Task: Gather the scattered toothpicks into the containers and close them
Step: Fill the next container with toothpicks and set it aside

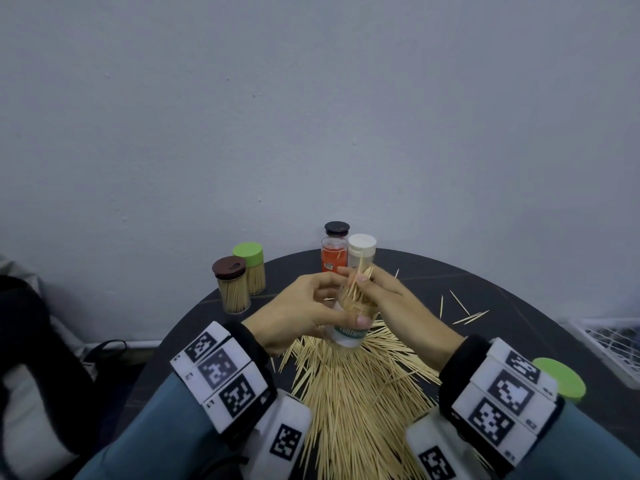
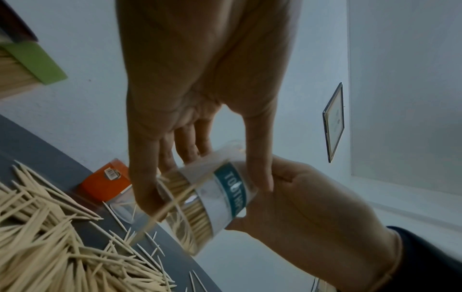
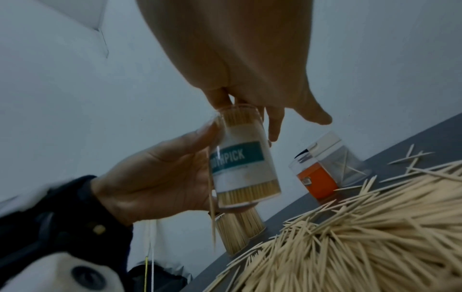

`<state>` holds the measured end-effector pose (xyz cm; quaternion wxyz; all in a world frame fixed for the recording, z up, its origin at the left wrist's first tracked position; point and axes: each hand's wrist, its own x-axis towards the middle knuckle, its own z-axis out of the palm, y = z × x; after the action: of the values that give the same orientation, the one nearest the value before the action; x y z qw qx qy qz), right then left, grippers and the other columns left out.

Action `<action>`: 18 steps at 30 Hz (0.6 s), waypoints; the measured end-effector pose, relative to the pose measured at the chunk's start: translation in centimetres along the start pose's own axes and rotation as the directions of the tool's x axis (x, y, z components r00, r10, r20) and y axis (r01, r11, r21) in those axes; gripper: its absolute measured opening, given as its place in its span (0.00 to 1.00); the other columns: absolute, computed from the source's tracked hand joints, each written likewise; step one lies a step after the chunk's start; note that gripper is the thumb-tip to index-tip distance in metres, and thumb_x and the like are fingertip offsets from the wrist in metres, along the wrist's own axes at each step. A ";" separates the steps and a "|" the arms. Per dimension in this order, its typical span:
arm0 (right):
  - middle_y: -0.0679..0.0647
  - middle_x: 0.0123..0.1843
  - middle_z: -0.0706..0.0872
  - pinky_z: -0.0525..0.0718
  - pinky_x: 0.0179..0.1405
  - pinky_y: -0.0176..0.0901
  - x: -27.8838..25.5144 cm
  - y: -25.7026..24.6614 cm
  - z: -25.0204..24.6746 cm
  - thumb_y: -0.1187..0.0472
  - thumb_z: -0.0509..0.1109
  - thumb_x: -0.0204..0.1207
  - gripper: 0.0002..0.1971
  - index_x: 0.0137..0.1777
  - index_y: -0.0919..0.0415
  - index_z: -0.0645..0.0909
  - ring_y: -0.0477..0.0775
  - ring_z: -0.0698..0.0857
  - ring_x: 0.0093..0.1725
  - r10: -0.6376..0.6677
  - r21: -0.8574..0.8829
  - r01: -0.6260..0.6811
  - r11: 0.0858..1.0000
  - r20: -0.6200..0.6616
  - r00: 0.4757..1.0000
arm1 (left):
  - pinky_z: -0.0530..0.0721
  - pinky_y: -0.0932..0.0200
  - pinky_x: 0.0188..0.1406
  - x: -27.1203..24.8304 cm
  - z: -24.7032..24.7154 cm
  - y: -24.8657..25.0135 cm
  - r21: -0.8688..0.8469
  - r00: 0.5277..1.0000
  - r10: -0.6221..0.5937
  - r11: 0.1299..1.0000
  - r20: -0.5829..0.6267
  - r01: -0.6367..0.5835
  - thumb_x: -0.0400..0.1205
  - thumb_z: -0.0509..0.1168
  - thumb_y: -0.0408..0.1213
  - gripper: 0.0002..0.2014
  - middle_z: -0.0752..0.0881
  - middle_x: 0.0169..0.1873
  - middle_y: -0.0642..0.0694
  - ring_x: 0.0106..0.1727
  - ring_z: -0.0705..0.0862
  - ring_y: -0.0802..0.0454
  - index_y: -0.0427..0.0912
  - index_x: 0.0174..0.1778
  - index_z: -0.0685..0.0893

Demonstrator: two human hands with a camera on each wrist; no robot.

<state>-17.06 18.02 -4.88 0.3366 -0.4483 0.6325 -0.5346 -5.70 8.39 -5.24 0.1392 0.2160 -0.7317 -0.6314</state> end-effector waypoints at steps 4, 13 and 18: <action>0.49 0.59 0.83 0.78 0.45 0.21 0.0 -0.1 -0.2 0.61 0.53 0.86 0.14 0.63 0.60 0.76 0.38 0.81 0.55 0.013 -0.042 -0.011 0.999 0.034 0.999 | 0.88 0.57 0.44 0.0 0.0 -0.1 -0.007 1.000 0.001 1.000 0.001 -0.001 0.71 0.75 0.26 0.25 0.87 0.56 0.41 0.54 0.87 0.50 0.43 0.64 0.80; 0.46 0.52 0.84 0.76 0.35 0.16 -0.1 -0.3 -0.6 0.60 0.51 0.86 0.16 0.50 0.64 0.80 0.25 0.82 0.39 -0.041 0.016 0.041 0.999 0.034 0.999 | 0.87 0.48 0.55 0.1 0.1 -0.2 -0.013 0.999 -0.006 1.000 0.033 0.006 0.70 0.76 0.27 0.27 0.87 0.58 0.40 0.58 0.87 0.46 0.42 0.66 0.80; 0.47 0.68 0.79 0.76 0.41 0.14 0.0 -0.1 -0.6 0.61 0.53 0.85 0.15 0.59 0.68 0.78 0.30 0.78 0.56 -0.061 -0.014 0.062 0.998 0.094 0.994 | 0.88 0.49 0.52 0.1 -0.1 -0.1 -0.058 1.000 -0.012 0.998 -0.002 0.011 0.62 0.77 0.35 0.33 0.88 0.56 0.41 0.57 0.87 0.46 0.42 0.66 0.79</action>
<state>-17.58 18.21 -4.67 0.3453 -0.4949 0.6065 -0.5178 -5.75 8.18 -5.33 0.1427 0.2170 -0.7117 -0.6527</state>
